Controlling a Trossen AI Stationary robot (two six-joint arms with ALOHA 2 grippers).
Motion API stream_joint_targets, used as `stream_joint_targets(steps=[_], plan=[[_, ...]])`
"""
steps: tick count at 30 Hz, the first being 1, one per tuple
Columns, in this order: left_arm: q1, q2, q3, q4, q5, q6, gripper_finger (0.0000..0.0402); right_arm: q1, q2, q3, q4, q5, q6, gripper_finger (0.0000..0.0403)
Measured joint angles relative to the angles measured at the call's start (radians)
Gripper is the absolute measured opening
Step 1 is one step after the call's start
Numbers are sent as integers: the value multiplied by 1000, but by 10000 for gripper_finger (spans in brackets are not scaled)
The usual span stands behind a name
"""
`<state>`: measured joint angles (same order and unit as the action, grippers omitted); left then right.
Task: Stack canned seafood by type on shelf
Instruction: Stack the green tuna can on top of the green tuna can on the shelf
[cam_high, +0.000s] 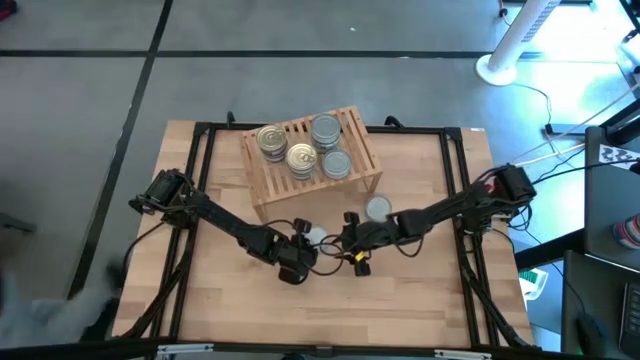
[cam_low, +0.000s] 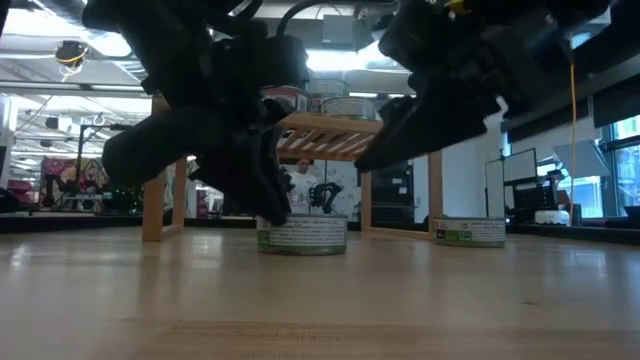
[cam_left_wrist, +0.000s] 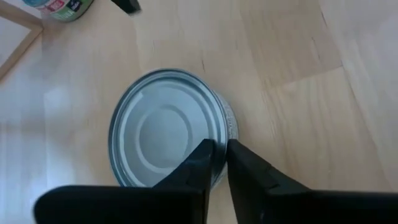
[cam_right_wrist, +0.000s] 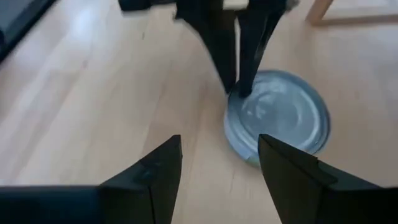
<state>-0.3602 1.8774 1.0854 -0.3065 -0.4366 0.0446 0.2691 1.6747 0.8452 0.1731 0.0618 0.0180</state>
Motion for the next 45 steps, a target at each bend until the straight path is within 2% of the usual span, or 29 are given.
stream_joint_targets(steps=[10,22,29,33,37,45], plan=[[0,0,1,8,3,27,2,0,88,0,66,-7,-165,209],[0,-1,0,10,4,24,1,0,93,0,72,34,-218,209],[1,-5,-2,21,8,-22,0,0,93,0,72,42,-342,209],[3,-8,-3,51,16,-28,0,0,93,0,72,101,-412,209],[13,-8,-3,55,21,-37,0,0,93,0,72,153,-442,209],[23,-10,-3,53,15,-38,2,0,93,0,71,156,-445,209]])
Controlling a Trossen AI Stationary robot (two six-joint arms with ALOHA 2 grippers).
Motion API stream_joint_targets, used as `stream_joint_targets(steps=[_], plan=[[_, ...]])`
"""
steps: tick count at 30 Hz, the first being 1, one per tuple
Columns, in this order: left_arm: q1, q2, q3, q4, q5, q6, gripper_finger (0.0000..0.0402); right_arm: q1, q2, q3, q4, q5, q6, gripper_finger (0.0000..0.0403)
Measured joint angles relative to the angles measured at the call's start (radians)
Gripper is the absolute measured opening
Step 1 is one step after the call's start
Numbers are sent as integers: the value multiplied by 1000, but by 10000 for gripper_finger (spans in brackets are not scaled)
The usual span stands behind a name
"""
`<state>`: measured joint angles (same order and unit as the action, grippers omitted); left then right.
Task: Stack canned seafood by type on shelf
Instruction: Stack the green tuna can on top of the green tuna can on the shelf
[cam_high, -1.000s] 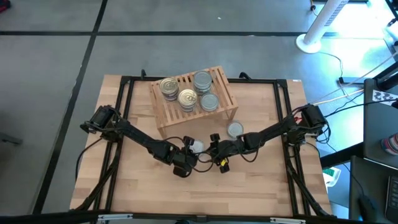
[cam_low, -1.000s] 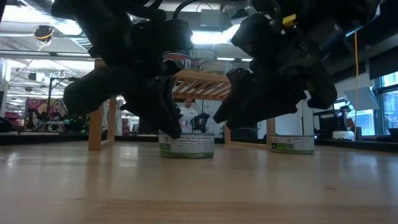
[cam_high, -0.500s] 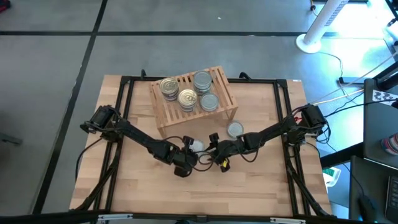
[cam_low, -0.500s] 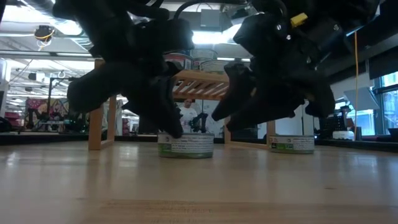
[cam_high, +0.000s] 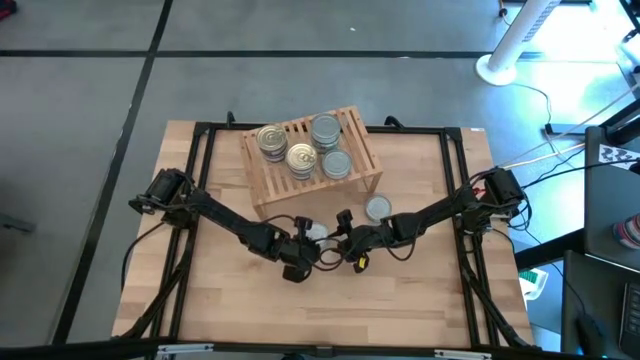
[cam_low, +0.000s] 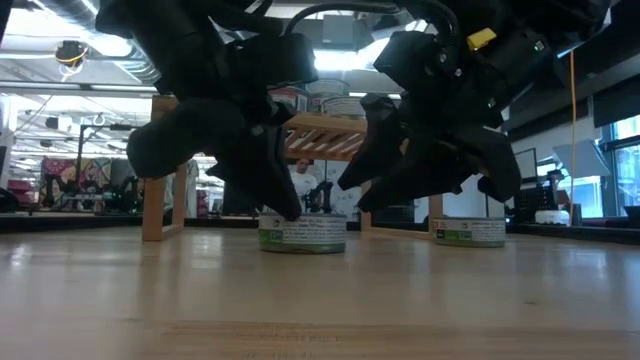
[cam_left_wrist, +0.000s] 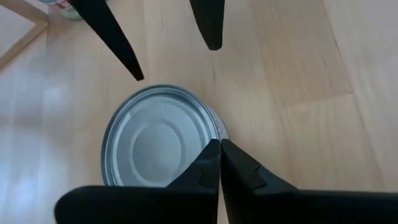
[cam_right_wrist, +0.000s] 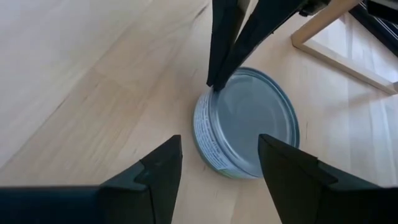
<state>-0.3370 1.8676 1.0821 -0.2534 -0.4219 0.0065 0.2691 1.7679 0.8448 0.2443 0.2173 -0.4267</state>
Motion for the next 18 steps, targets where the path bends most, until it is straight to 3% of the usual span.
stream_joint_targets(steps=[18], plan=[[-2,-3,2,-70,-10,-13,98,0,0,0,0,0,2,209]])
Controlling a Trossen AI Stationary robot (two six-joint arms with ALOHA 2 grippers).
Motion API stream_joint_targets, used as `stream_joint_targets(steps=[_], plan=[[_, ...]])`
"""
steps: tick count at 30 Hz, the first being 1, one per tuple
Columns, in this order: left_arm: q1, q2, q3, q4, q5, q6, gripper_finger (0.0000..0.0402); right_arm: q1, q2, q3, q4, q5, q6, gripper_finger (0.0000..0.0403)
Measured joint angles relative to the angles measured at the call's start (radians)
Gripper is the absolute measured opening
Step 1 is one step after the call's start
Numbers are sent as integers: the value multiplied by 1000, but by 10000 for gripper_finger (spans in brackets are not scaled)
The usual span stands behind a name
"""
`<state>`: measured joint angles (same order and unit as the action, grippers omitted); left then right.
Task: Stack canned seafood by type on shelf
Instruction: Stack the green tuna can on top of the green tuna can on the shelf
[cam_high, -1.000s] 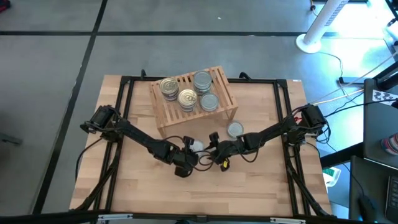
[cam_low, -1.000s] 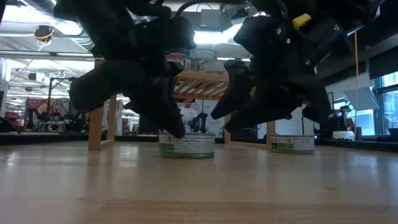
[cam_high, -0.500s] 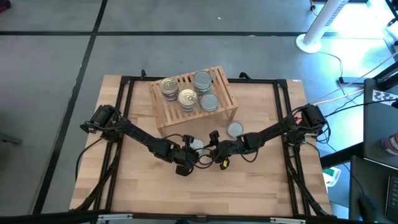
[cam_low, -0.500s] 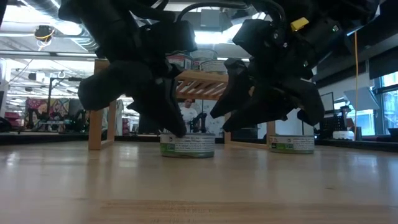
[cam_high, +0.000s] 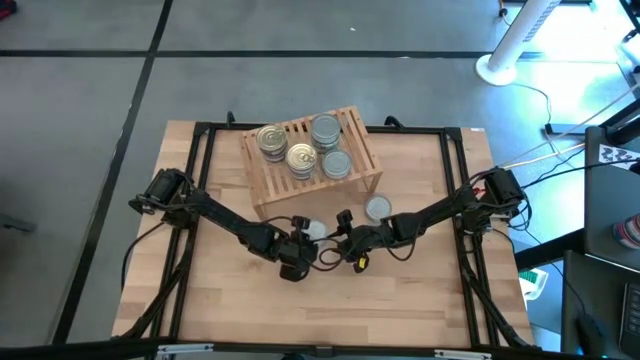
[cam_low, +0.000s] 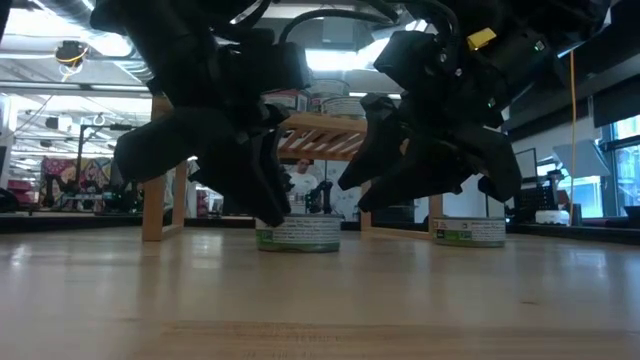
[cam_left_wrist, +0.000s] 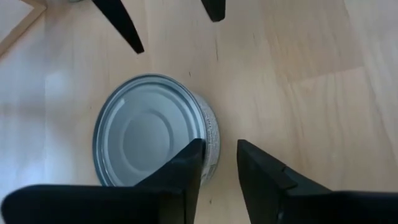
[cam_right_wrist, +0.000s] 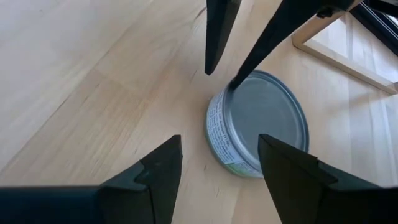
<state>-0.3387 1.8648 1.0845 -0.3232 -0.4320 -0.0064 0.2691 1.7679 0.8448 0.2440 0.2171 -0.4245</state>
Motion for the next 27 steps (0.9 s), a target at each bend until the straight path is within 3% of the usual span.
stream_joint_targets(steps=[23,27], plan=[[-2,-3,2,-113,-53,-6,100,0,0,0,0,-1,12,209],[-2,-3,2,-114,-53,8,86,0,-1,0,0,-1,12,209]])
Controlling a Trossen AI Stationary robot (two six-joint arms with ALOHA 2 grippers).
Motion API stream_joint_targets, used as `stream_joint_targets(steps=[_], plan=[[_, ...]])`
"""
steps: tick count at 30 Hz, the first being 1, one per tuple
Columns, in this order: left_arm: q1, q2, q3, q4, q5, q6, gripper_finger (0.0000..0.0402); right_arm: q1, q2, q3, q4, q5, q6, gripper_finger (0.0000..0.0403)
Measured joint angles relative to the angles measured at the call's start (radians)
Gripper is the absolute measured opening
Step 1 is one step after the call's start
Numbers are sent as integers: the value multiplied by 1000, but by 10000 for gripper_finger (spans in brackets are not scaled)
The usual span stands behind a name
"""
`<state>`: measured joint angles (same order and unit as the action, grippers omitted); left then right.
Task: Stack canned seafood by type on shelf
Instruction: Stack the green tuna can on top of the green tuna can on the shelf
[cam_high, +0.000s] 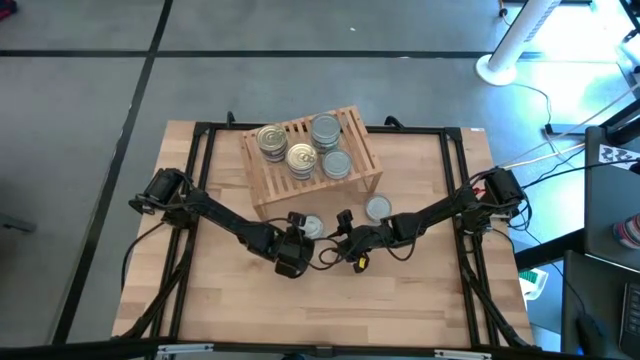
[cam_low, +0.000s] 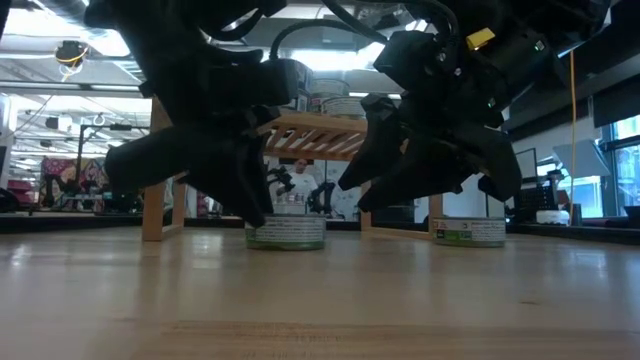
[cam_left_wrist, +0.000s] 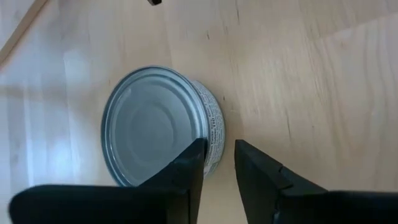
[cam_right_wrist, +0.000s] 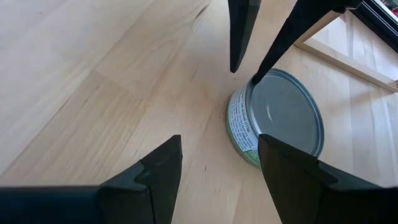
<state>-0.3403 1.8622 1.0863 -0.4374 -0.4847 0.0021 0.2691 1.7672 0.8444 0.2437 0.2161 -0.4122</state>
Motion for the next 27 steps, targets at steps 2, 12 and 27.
stream_joint_targets(steps=[2,12,27], plan=[[2,0,0,0,0,0,73,0,0,0,0,0,0,209],[2,0,0,0,-2,1,6,0,0,0,0,0,0,209],[2,6,-5,-1,24,-40,1,0,0,0,1,0,-1,209]])
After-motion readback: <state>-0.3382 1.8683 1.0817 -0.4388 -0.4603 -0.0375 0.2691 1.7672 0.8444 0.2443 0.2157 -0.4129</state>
